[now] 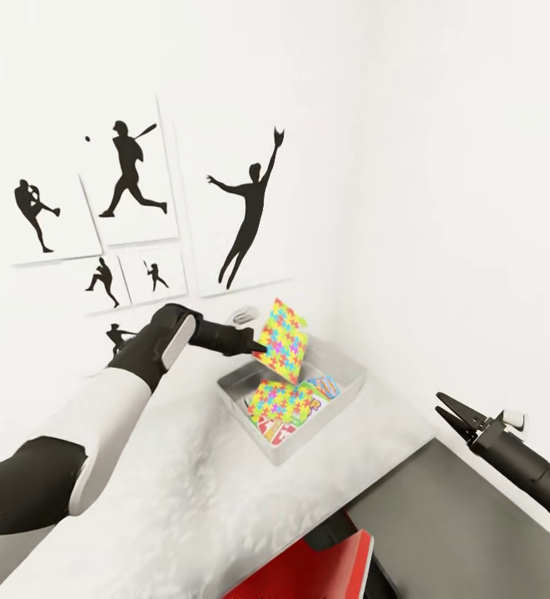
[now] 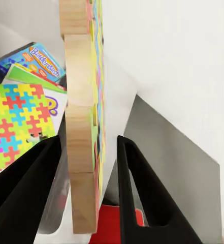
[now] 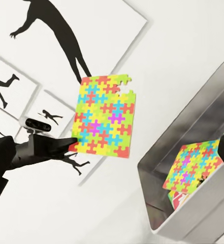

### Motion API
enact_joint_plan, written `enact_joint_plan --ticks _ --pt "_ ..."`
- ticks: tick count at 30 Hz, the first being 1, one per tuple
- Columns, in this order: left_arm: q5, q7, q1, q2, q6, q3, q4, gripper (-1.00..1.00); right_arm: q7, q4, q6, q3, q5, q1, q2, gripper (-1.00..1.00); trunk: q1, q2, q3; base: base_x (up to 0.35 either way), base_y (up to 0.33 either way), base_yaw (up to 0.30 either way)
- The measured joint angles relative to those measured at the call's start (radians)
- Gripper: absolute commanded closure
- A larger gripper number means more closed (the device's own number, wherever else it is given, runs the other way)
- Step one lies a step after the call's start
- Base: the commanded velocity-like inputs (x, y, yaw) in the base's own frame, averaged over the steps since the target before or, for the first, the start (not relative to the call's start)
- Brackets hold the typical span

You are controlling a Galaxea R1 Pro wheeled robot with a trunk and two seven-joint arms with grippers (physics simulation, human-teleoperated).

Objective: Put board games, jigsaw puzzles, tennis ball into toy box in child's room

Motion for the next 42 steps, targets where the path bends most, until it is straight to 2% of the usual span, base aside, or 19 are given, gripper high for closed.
enact_joint_plan --ticks 5,12,14,19,26,33,35,38,42 --pt "0.000 -0.065 0.000 0.018 -0.008 -0.065 -0.012 1.00 0.000 0.000 0.000 0.000 0.000 0.000 0.000 -1.00 0.000 0.000 -0.008 0.000 0.000 0.000" --pt "-0.001 -0.077 0.000 0.018 -0.012 -0.143 -0.013 1.00 -0.001 0.001 -0.001 0.001 0.000 0.000 0.000 -1.00 0.000 0.000 -0.020 0.000 0.000 0.000" --pt "-0.001 -0.078 0.000 0.018 -0.012 -0.156 -0.013 1.00 -0.002 0.001 -0.001 0.002 0.000 0.000 0.001 -1.00 0.000 0.000 -0.023 0.000 0.000 0.000" --pt "-0.001 -0.080 0.000 0.021 -0.013 -0.169 -0.013 1.00 -0.003 0.001 -0.002 0.004 0.001 0.000 0.001 -1.00 0.000 0.000 -0.031 0.000 0.000 0.000" --pt "-0.005 -0.096 0.000 0.046 -0.012 -0.167 -0.015 1.00 -0.003 0.002 -0.002 0.005 0.001 0.000 0.001 -1.00 0.000 0.000 -0.043 0.000 0.000 0.000" --pt "-0.001 -0.118 0.000 0.049 -0.011 -0.173 -0.024 1.00 -0.003 0.002 -0.002 0.005 0.001 0.000 0.001 -1.00 0.000 0.000 -0.054 0.000 0.000 0.000" --pt "0.001 -0.136 0.000 0.049 -0.009 -0.200 -0.048 1.00 -0.003 0.002 -0.002 0.005 0.002 0.000 0.001 -1.00 0.000 0.000 -0.057 0.000 0.000 0.000" --pt "0.000 -0.174 0.000 0.050 -0.007 -0.280 -0.077 1.00 -0.004 0.002 -0.002 0.005 0.002 0.000 0.001 -1.00 0.000 0.000 -0.062 0.000 0.000 0.000" --pt "-0.002 -0.199 0.000 0.050 -0.009 -0.320 -0.087 1.00 -0.004 0.002 -0.002 0.005 0.002 0.000 0.001 -1.00 0.000 0.000 -0.069 0.000 0.000 0.000"
